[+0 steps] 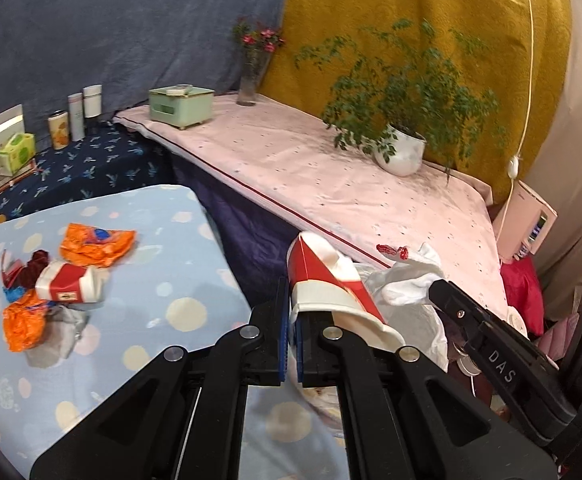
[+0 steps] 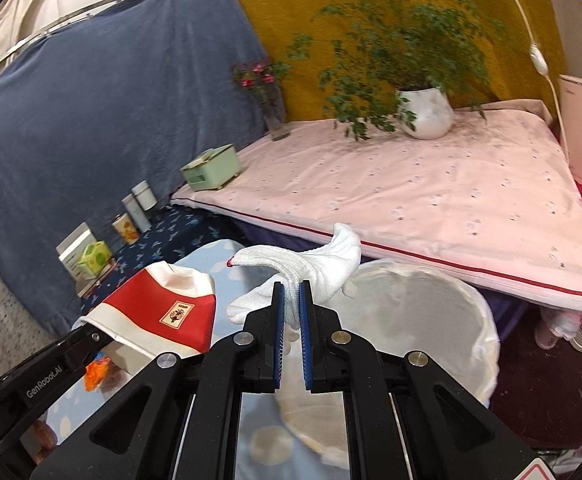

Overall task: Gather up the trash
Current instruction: 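Carry the paper cup and white sock in both tools over the trash bin, then open both tools to drop the cup and sock into the bin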

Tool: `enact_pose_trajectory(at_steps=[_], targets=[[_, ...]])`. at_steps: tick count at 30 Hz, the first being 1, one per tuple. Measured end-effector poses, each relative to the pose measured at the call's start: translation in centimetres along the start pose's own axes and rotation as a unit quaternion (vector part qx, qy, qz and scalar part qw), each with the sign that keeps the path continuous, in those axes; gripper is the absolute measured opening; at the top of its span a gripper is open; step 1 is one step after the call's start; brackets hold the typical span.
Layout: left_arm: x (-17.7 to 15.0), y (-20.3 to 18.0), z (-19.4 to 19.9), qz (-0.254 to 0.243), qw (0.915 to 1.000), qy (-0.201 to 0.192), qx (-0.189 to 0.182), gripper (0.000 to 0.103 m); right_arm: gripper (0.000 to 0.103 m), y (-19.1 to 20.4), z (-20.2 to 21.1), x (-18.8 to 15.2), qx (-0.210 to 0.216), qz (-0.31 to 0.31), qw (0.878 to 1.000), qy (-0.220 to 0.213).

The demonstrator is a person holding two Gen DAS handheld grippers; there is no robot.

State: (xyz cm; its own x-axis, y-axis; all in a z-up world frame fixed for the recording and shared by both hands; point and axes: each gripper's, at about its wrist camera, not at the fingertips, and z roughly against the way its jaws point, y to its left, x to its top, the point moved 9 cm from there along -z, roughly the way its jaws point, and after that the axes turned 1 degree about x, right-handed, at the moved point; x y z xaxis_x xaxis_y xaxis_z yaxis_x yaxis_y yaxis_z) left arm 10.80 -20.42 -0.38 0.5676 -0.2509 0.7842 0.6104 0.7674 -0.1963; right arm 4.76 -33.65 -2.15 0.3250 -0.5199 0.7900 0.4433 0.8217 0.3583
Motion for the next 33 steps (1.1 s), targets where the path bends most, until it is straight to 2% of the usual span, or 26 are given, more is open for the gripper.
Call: enact_pose_trajectory(at_steps=[7,9,11,13,14,17,23,33], targets=[[-0.6,-3.5,-2.5,-0.016,0.9994,0.018,-0.023,0.003,0.009,-3.2,0.0,-0.3,-0.023,-0.012,1.0,0.003],[-0.8,-4.2,-3.1,-0.021,0.9991,0.024,-0.027,0.005,0.014,-3.8,-0.1,-0.5,-0.03,-0.017,0.999,0.003],[-1.0,-4.4,-3.6,-0.025,0.9992,0.025,-0.018,0.014,0.015,-4.2,-0.1,-0.6,-0.033,-0.021,0.999,0.003],[-1.2,-4.2,-3.9,-0.023,0.9993,0.027,-0.009,0.037,0.017,-4.6,-0.1,-0.7,-0.035,-0.023,0.999,0.004],[-1.3,-4.0,-3.9,-0.02,0.9995,0.025,-0.005,0.04,0.02,-4.7,0.0,-0.8,-0.035,-0.024,0.999,0.004],[-1.6,-3.7,-4.0,-0.017,0.9994,0.028,-0.004,0.04,0.025,-4.7,0.1,-0.8,-0.036,-0.025,0.999,0.001],[-1.7,-3.2,-3.7,-0.013,0.9995,0.029,0.0,0.04,0.028,-4.0,0.3,-0.9,-0.032,-0.018,0.999,0.002],[-1.6,-0.7,-2.6,0.008,0.9996,0.024,0.014,0.04,0.029,-1.7,0.3,-1.5,-0.022,0.002,1.0,0.008]])
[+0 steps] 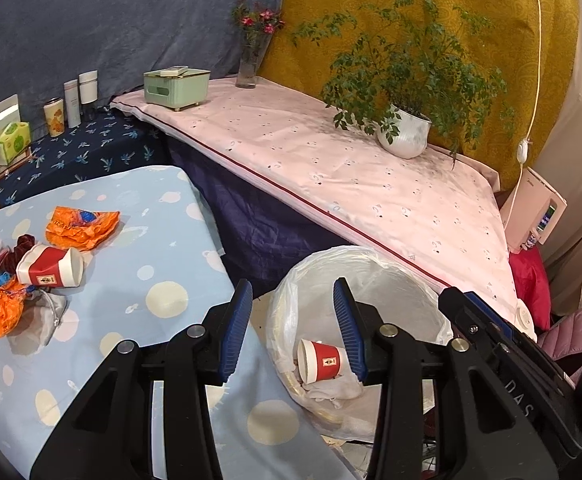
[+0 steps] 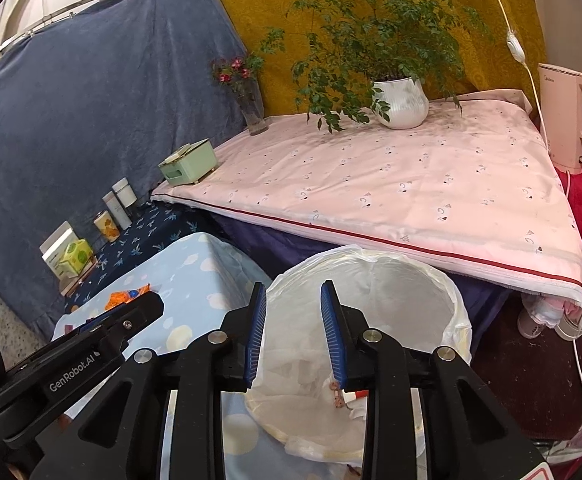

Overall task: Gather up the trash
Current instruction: 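Open both tools to drop the cup and sock into the bin, then grasp the orange plastic bag with the left tool while the right tool grasps another red-and-white cup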

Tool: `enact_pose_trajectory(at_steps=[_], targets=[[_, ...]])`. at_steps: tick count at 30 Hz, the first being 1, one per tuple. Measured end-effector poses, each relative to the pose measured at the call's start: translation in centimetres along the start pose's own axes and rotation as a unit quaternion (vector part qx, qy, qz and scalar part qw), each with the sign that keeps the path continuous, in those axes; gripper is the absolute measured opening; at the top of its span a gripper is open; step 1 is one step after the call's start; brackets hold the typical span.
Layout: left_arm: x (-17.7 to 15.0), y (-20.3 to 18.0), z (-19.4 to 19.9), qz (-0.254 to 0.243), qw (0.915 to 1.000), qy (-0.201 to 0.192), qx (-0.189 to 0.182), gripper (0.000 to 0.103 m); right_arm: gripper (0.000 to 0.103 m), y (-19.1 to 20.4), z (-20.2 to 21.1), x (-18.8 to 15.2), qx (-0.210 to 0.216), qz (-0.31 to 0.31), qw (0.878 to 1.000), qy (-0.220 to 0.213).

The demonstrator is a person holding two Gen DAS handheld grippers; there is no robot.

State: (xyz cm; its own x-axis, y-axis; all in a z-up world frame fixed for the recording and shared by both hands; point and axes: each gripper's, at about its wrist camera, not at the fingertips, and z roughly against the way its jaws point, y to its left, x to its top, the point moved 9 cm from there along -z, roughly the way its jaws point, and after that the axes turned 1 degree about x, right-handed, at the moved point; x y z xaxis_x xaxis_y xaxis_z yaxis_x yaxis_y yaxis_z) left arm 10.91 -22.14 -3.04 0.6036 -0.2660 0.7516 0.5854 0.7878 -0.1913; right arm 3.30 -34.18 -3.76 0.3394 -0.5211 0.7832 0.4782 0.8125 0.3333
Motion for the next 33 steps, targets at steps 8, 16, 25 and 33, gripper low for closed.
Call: enact_pose_trajectory(at_steps=[8,16,25,33], targets=[[-0.1,3.0,0.9,0.025,0.9996,-0.003,0.012,0.042,0.029,2.5,-0.3,-0.3,0.012,0.021,1.0,0.006],[0.0,7.0,2.4,0.053,0.9978,-0.015,0.037,0.056,0.029,6.1,-0.7,-1.2,0.029,0.045,0.998,0.016],[-0.9,13.6,4.2,0.1,0.9912,-0.024,0.083,0.075,0.029,10.6,-1.4,-2.7,0.051,0.075,0.995,0.03],[-3.2,21.9,5.7,0.165,0.9775,-0.02,0.13,0.086,0.037,14.9,-2.6,-5.3,0.072,0.1,0.991,0.052]])
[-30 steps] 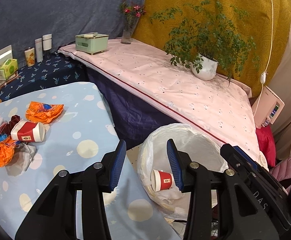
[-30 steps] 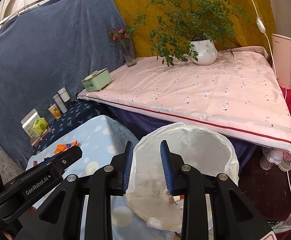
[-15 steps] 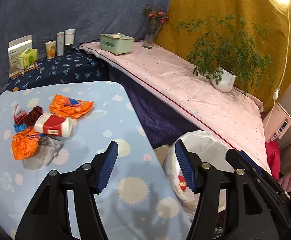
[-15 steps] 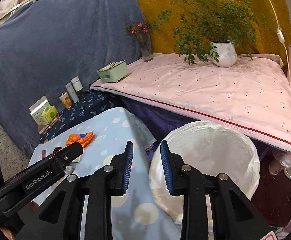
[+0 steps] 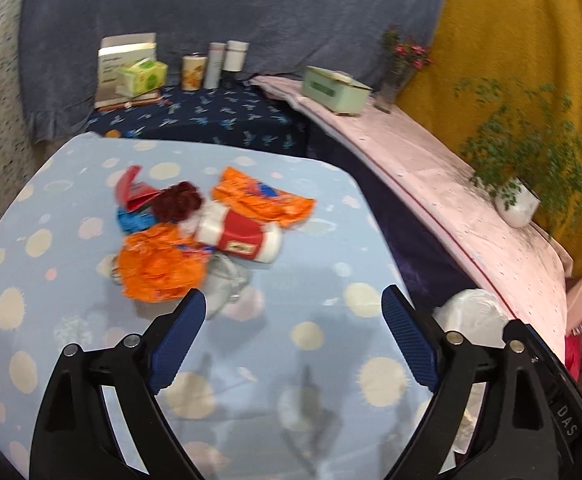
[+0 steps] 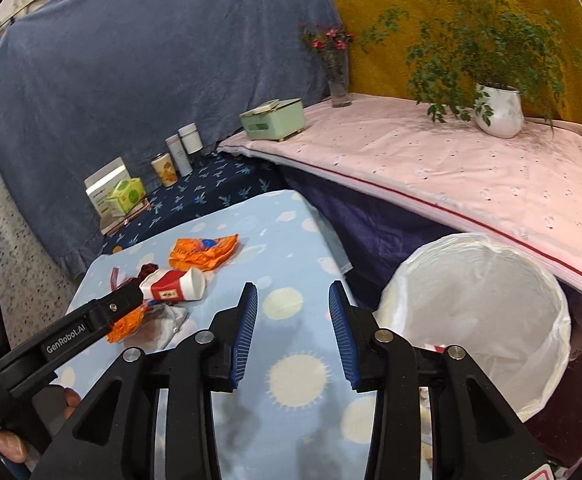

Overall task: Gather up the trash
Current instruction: 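Grasp the orange plastic bag with the left tool while the right tool grasps another red-and-white cup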

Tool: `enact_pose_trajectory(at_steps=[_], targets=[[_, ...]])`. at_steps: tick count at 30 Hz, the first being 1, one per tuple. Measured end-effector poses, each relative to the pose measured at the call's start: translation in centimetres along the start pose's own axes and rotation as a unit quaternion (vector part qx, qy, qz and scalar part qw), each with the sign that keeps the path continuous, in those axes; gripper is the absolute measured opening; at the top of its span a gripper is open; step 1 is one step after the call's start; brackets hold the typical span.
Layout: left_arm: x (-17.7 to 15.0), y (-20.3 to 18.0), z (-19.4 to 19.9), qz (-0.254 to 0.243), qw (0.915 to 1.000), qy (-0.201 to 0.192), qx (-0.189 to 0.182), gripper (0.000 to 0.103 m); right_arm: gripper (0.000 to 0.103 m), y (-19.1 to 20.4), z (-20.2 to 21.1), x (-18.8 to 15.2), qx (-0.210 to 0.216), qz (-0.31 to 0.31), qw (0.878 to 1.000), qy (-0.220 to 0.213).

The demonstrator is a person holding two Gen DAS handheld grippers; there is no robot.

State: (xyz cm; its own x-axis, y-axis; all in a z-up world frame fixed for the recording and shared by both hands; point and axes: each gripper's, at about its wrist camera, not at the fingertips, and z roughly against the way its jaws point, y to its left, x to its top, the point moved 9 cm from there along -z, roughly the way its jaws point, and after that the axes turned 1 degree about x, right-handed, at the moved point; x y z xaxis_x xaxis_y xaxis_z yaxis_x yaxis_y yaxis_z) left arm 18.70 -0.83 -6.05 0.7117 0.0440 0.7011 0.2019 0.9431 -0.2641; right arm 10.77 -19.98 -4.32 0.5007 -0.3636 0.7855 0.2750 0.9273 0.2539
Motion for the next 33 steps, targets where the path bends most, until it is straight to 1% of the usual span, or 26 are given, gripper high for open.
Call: enact_pose_trajectory(at_steps=[5,8,11,15,17,18,19,20,22,24,27,33], targets=[[-0.2,5.5,-1.4,0.032,0.9987,0.017,0.035,0.088,0.037,3.0,-1.6,-1.3,0.014,0.017,1.0,0.019],[-0.2,8.0,-2.4,0.049,0.9972,0.026,0.05,0.089,0.037,4.6,-2.5,-1.9,0.021,0.025,0.999,0.029],[0.2,10.1,-3.7,0.066,0.9958,0.037,0.051,0.089,0.037,6.1,-3.7,-2.6,0.029,0.03,0.998,0.041],[0.7,11.5,-5.4,0.088,0.9941,0.052,0.038,0.089,0.037,7.7,-5.4,-3.4,0.035,0.036,0.997,0.056],[0.8,11.7,-6.2,0.086,0.994,0.058,0.035,0.084,0.037,8.5,-6.5,-3.7,0.037,0.039,0.997,0.063],[0.8,11.8,-6.6,0.083,0.9941,0.062,0.031,0.077,0.037,8.9,-6.9,-3.8,0.039,0.04,0.996,0.066],[0.8,11.7,-6.9,0.08,0.9942,0.067,0.025,0.067,0.037,9.1,-7.3,-3.9,0.04,0.04,0.996,0.068],[0.7,11.7,-7.2,0.079,0.9941,0.072,0.019,0.062,0.037,9.3,-7.7,-4.0,0.041,0.04,0.996,0.071],[0.5,11.8,-7.5,0.08,0.9938,0.077,0.012,0.045,0.037,9.9,-8.6,-4.1,0.045,0.038,0.995,0.078],[0.3,11.9,-7.5,0.079,0.9937,0.079,0.003,0.033,0.037,10.3,-9.4,-4.3,0.048,0.036,0.995,0.083],[0.4,12.3,-7.0,0.073,0.9948,0.071,0.0,0.018,0.037,11.1,-10.3,-4.5,0.052,0.037,0.994,0.089],[0.8,13.5,-5.3,0.07,0.9963,0.05,0.003,0.015,0.037,13.2,-11.8,-4.3,0.065,0.038,0.993,0.095]])
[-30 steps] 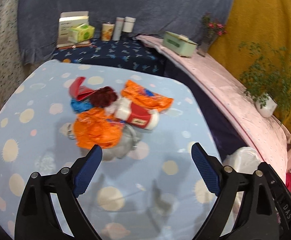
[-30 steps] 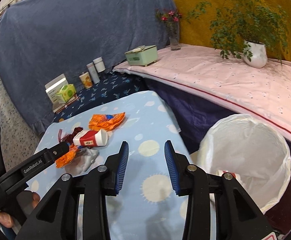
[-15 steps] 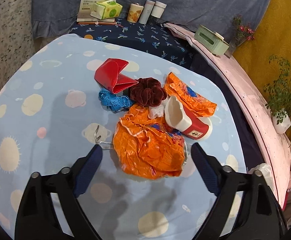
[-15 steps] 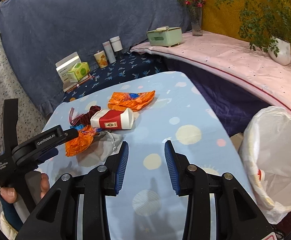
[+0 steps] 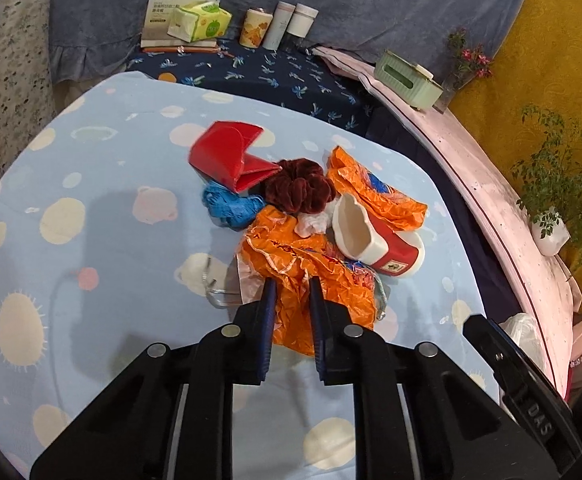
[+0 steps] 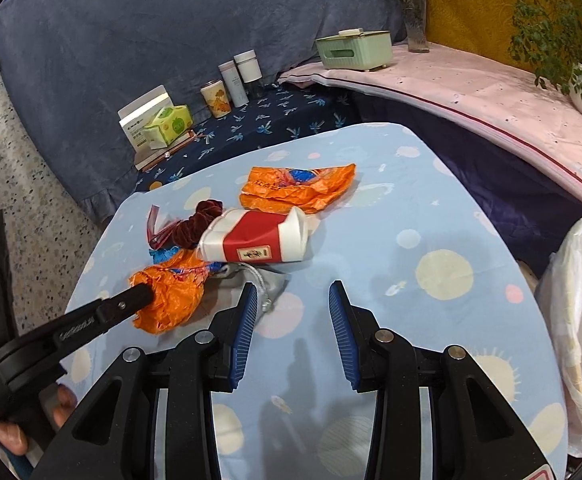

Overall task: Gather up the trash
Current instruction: 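Grasp the orange plastic bag with the left tool while the right tool grasps another red-and-white cup, then carry the orange bag and the cup in both tools toward the trash bin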

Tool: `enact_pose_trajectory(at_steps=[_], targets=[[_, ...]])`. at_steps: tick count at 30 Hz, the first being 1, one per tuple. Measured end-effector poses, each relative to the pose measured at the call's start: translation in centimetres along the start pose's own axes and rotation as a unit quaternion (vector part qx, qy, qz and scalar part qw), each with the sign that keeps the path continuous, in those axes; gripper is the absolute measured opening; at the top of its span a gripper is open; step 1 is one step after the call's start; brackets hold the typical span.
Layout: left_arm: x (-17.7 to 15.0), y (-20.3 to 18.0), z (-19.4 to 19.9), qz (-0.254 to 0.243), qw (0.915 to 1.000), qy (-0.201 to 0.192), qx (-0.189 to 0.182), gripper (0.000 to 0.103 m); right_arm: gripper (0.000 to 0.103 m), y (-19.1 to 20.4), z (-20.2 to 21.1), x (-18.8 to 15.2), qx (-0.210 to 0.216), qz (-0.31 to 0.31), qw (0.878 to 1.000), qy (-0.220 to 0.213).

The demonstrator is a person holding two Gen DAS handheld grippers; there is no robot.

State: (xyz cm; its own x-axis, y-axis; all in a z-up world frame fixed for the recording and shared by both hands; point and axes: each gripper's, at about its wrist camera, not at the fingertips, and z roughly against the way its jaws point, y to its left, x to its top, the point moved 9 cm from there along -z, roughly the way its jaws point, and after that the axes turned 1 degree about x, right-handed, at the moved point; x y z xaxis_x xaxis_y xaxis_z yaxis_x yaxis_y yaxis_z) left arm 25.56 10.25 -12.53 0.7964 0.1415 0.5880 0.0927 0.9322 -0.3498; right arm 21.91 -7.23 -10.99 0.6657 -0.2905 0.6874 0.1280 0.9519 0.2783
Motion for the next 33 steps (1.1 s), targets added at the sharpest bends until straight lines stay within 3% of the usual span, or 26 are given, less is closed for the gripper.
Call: enact_pose_trajectory(at_steps=[7,10,16,21,24,28,33], targets=[[1.1,2.3,2.8,0.006,0.9994,-0.03,0.015,0.014,0.037,3.6,-2.4,1.0,0.011,0.024,1.0,0.006],[1.5,3.3,3.3,0.006,0.9989,-0.036,0.027,0.014,0.049,5.3,-3.8,1.4,0.008,0.037,0.999,0.006],[2.3,4.6,4.2,0.014,0.9983,-0.049,0.028,0.014,0.052,6.3,-6.8,2.2,-0.048,0.061,0.997,0.001],[2.6,4.8,4.1,0.013,0.9984,-0.05,0.025,0.014,0.052,4.9,-8.0,2.2,-0.101,0.059,0.993,-0.001],[2.5,4.6,3.9,0.012,0.9986,-0.047,0.02,0.014,0.052,3.5,-8.0,1.6,-0.111,0.044,0.993,0.008],[2.0,3.7,3.5,0.009,0.999,-0.042,0.014,0.014,0.045,1.3,-7.4,0.5,-0.119,0.021,0.993,0.017],[1.2,2.2,3.4,0.001,0.9993,-0.037,0.007,0.014,0.015,-1.2,-6.5,-0.3,-0.114,-0.004,0.993,0.026]])
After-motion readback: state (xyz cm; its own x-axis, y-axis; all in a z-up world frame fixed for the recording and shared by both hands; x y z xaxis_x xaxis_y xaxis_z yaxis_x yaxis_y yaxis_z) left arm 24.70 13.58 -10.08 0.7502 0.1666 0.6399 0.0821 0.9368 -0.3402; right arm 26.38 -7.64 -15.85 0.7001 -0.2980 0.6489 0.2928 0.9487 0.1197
